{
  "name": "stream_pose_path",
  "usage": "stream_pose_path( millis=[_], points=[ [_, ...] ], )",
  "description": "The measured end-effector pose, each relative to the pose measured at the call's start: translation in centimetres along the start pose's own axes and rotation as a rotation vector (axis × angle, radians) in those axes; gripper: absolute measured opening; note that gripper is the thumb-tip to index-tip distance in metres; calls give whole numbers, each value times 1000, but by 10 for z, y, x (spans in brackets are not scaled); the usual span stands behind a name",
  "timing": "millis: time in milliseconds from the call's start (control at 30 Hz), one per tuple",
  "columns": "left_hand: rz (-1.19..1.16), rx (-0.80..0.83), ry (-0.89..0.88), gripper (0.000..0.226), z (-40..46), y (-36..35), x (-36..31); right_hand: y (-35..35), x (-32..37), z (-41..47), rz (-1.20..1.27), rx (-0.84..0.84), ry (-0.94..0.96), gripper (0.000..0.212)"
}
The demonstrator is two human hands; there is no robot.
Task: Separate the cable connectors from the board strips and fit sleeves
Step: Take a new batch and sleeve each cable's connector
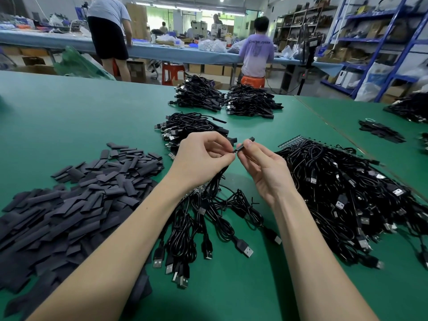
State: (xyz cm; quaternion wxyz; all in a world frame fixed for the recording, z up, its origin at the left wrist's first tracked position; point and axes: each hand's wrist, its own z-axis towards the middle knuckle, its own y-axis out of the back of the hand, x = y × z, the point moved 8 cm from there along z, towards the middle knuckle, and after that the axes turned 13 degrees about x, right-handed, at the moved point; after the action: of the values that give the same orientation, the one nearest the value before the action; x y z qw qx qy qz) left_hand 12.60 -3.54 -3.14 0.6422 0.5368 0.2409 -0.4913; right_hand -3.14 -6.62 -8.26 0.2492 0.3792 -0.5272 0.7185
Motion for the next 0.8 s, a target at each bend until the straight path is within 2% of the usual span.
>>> stream_pose_path(
  millis=[133, 367, 633, 800],
  points=[
    [0, -9, -12, 9, -1, 2, -1, -3, -3, 0, 2, 14, 3, 7],
    [-12, -2, -16, 7, -1, 6, -2, -7, -2, -1, -20, 96, -39, 22],
    [-29, 37, -24, 11, -2, 4, -2, -9, -5, 0, -73, 120, -39, 22],
    [-166, 94, 111, 16, 0, 2, 9, -12, 4, -1, -200, 48, 61, 29]
  ],
)
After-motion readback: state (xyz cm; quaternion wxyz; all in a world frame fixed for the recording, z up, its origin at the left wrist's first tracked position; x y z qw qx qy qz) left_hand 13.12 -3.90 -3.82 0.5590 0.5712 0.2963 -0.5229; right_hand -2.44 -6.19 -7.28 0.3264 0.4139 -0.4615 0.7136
